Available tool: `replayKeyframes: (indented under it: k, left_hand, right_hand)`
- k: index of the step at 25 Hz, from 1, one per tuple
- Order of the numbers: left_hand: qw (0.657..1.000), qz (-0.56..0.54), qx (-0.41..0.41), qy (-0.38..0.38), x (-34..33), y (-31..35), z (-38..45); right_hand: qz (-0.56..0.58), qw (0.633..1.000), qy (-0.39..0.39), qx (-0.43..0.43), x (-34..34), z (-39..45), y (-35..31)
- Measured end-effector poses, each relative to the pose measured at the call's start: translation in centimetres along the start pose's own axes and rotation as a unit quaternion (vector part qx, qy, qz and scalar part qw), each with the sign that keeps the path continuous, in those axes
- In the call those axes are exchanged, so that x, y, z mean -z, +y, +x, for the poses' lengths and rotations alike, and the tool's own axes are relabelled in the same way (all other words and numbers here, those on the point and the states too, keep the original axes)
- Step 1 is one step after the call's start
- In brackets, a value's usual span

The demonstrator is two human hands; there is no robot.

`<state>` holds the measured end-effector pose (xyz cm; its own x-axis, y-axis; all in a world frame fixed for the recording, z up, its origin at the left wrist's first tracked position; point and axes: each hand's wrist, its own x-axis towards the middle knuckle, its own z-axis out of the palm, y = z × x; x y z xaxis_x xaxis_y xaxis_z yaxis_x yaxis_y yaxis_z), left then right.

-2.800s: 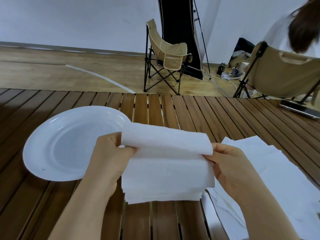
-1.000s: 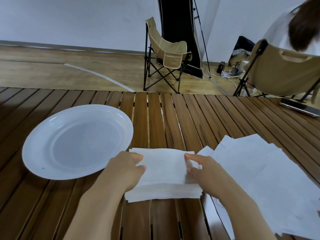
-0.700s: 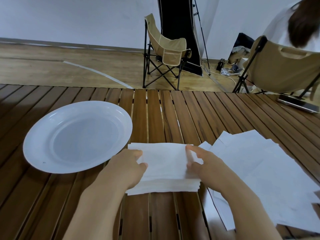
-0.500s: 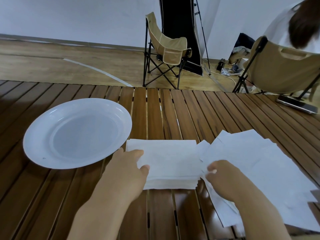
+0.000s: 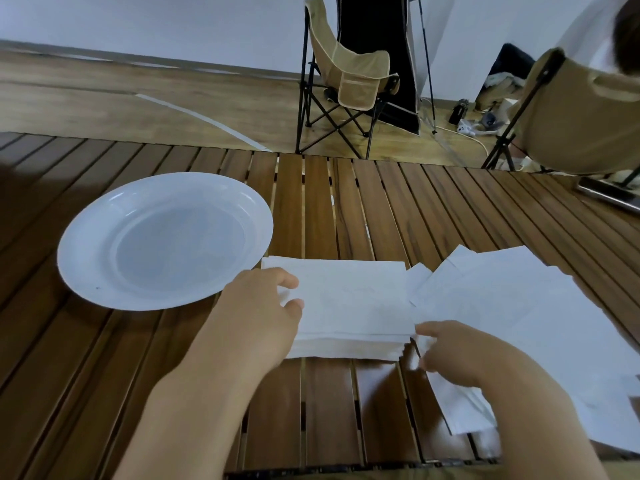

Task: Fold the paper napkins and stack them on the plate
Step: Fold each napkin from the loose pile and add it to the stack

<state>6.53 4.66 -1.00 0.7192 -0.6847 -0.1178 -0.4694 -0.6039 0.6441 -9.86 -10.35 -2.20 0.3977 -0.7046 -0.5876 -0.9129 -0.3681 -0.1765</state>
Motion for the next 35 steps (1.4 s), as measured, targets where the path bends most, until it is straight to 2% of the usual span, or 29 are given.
replayKeyframes:
  k: [5, 9, 13, 19, 22, 25, 28, 31, 33, 35]
  left_hand:
    - [1.000, -0.006, -0.008, 0.011, 0.0, -0.1, 0.3]
    - [0.999, 0.010, -0.023, 0.024, 0.2, -0.6, 0.7]
    - [0.999, 0.017, -0.026, 0.023, 0.5, -1.4, 0.6]
    - [0.999, 0.009, -0.028, 0.017, 0.4, -0.8, 0.6]
    - [1.000, 0.007, -0.022, 0.015, 0.5, -0.8, 0.7]
    - [1.000, 0.008, -0.017, 0.010, 0.6, -0.9, 0.8]
    - [1.000, 0.013, -0.020, 0.002, 0.7, -1.0, 0.9]
    - [1.000, 0.019, -0.021, -0.003, 0.9, -0.9, 0.8]
    - [0.999, 0.021, -0.022, -0.013, 0.9, -0.8, 0.9]
    - [0.999, 0.030, -0.020, -0.033, 0.8, -0.9, 0.9]
  right_hand:
    - [-0.056, 0.998, -0.010, -0.017, -0.8, 1.0, 0.1]
    - [-0.054, 0.998, -0.006, -0.029, -1.7, 2.3, 0.8]
    - [-0.006, 0.999, -0.005, -0.034, -1.7, 2.1, 1.0]
    - [-0.061, 0.996, -0.023, -0.063, -2.2, 2.6, 0.8]
    - [-0.013, 0.998, 0.028, -0.063, -1.6, 1.9, 0.5]
    - [0.056, 0.985, 0.148, -0.066, -0.5, 0.5, -0.4]
    - [0.175, 0.931, 0.318, -0.034, 1.0, -0.8, -1.4]
    - [0.267, 0.854, 0.439, 0.080, 2.3, -2.0, -2.1]
    - [0.348, 0.793, 0.470, 0.168, 2.9, -2.5, -2.6]
    - [0.437, 0.735, 0.451, 0.254, 3.2, -3.2, -3.2]
